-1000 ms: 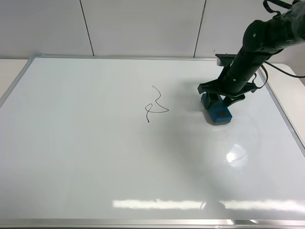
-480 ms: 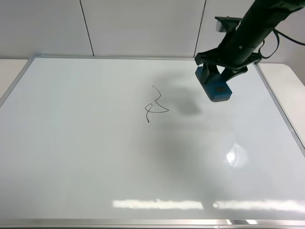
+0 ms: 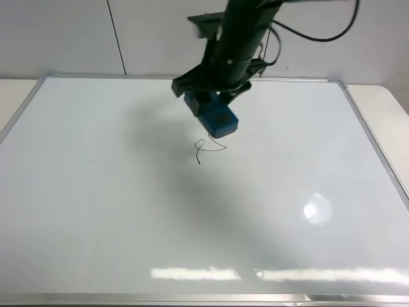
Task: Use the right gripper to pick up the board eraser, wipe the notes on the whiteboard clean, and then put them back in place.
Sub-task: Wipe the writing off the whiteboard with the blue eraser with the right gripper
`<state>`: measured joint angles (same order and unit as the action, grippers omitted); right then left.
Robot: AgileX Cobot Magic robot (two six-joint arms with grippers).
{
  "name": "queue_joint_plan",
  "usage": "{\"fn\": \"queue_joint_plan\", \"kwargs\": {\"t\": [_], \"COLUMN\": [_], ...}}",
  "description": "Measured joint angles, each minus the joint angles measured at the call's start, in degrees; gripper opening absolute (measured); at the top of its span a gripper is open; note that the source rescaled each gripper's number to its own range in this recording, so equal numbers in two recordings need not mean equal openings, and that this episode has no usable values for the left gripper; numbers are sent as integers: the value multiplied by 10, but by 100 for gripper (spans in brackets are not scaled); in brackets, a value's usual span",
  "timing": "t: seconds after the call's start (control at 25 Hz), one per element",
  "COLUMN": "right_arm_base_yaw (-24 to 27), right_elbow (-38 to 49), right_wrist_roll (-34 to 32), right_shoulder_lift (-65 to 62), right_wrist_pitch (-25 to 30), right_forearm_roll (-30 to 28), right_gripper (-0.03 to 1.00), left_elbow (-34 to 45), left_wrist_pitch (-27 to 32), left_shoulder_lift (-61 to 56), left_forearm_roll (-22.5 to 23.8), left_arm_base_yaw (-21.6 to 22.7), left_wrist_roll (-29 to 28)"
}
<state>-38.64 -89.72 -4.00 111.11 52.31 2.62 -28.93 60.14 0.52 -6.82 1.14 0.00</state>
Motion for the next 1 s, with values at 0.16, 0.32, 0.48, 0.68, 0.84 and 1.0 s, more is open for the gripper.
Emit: {"fn": "queue_joint_plan", "kwargs": {"t": [0.16,0.32,0.48,0.68,0.84,1.0], "right_arm_base_yaw": [-58,-76,-77,-77,-77,-77], "right_elbow": [-29,-29,-29,-29,-30,-32], "right_wrist_roll": [-21,-27,-28,-27,-27,-28], "right_shoulder_lift": [68,122,146,160,169,172], "right_wrist_pitch": [-2,-18,-37,-47,-48,-48], "right_forearm_roll": [-10,-9,-10,-26,-29,-35], "right_gripper": [1,1,1,1,1,1], "left_elbow": [0,0,0,0,0,0], "left_wrist_pitch": [0,0,0,0,0,0], "left_shoulder_lift": [0,0,0,0,0,0], "left_forearm_roll": [0,0,0,0,0,0], "left_arm_base_yaw": [0,0,0,0,0,0], "left_wrist_roll": [0,0,0,0,0,0]}}
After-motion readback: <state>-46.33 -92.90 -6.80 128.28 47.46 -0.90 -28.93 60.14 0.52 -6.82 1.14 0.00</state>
